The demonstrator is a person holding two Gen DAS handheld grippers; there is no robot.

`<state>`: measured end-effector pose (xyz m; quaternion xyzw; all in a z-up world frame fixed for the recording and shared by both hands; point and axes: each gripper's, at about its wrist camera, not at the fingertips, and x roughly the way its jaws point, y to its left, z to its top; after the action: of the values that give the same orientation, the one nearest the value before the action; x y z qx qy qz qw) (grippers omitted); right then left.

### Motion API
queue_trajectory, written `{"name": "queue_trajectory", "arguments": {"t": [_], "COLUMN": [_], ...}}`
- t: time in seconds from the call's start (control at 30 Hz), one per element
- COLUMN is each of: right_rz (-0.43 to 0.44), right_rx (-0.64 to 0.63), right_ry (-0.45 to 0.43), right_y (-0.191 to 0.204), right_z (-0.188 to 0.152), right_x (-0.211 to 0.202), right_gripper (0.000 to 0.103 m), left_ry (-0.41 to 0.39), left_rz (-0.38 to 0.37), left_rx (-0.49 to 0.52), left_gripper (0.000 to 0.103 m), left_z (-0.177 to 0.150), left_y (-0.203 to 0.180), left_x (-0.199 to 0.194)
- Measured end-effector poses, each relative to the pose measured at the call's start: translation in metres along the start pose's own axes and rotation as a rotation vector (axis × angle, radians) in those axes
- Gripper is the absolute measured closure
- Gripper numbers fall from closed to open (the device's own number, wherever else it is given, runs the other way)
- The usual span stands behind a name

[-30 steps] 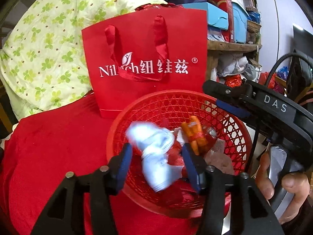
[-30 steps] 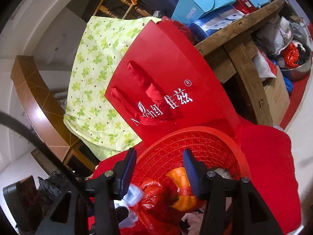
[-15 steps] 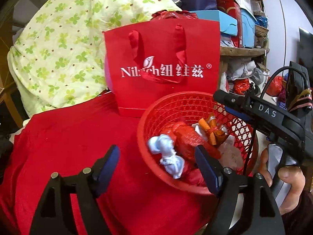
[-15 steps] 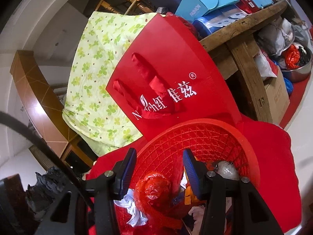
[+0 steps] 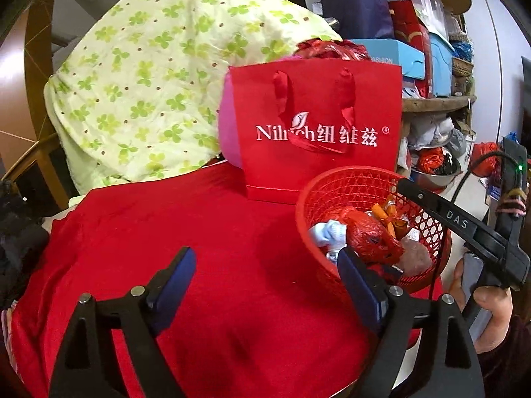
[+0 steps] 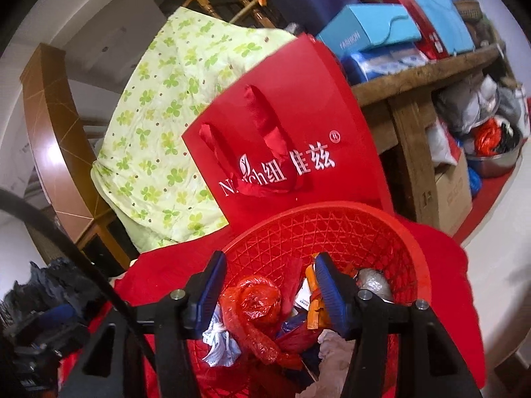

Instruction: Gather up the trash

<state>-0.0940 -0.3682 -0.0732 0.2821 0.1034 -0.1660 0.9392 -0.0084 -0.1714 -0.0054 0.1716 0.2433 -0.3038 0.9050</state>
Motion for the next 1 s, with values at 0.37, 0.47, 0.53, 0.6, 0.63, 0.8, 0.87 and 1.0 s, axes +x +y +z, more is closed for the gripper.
{"name": "queue_trajectory", "arguments": {"t": [0.37, 0.47, 0.53, 0.6, 0.63, 0.8, 0.87, 1.0], "right_rz": [-0.025, -0.008, 0.004, 0.015, 0.023, 0.063, 0.076, 0.095], "right_rx": [-0.106, -0.124, -0.136, -0.15, -0.155, -0.194, -0.208, -0.235], "right_ry": [-0.021, -0.012, -0.005, -0.007, -0.009, -0.039, -0.049, -0.064], "right_y": [0.033, 0.045, 0.054, 0.065, 0.07, 0.101, 0.112, 0.134], "right_z": [-0.025, -0.03, -0.032, -0.032, -0.032, -0.029, -0.027, -0.026], "right_x": [-0.042, -0.053, -0.061, -0.07, -0.074, -0.096, -0.104, -0.121], "right_gripper": [0.044, 0.044, 0.042, 0.042, 0.041, 0.035, 0.034, 0.03], "left_ry": [-0.038, -0.046, -0.056, -0.062, -0.067, -0.078, -0.083, -0.093], "left_rz": [0.023, 0.026, 0.033, 0.039, 0.045, 0.073, 0.088, 0.121], "left_rx": [-0.053, -0.069, -0.078, -0.087, -0.094, -0.123, -0.134, -0.144], "left_gripper": [0.012, 0.012, 0.012, 0.011, 0.011, 0.009, 0.008, 0.007], "left_z": [-0.011, -0.015, -0.017, -0.019, -0.02, -0.025, -0.028, -0.034], "left_y": [0.035, 0.043, 0.049, 0.053, 0.057, 0.07, 0.076, 0.084], "left_x": [-0.036, -0.045, -0.052, -0.058, -0.062, -0.079, -0.087, -0.103]}}
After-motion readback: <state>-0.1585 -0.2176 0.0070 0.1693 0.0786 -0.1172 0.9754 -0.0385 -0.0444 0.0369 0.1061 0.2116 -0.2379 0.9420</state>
